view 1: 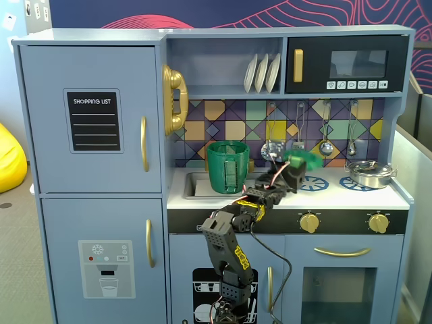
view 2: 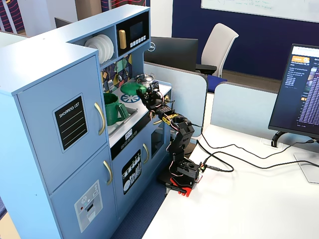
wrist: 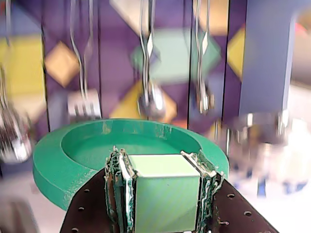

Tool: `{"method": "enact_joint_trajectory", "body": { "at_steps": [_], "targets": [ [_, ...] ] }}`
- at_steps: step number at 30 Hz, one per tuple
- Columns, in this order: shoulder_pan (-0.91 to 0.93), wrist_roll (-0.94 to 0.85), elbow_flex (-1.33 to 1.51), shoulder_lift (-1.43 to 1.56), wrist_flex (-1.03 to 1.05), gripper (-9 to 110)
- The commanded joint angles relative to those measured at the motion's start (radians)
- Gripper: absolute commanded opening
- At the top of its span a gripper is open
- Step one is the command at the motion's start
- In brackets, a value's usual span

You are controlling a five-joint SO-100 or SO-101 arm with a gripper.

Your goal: Take off the lid from the green recipient and place it on the counter

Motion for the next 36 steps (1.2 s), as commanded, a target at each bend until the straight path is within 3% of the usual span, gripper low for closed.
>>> {"method": "enact_joint_trajectory", "body": {
  "at_steps": [1,21,29,36],
  "targets": [
    [0.015,-0.017,0.009,-0.015,-0.077,0],
    [0.041,-0.048,0.087,-0.064,-0.092,0],
    [0.052,0.087,0.058,-0.052,-0.1,41],
    [0.044,0.067,0.069,0.028,-0.095,44]
  ]
}}
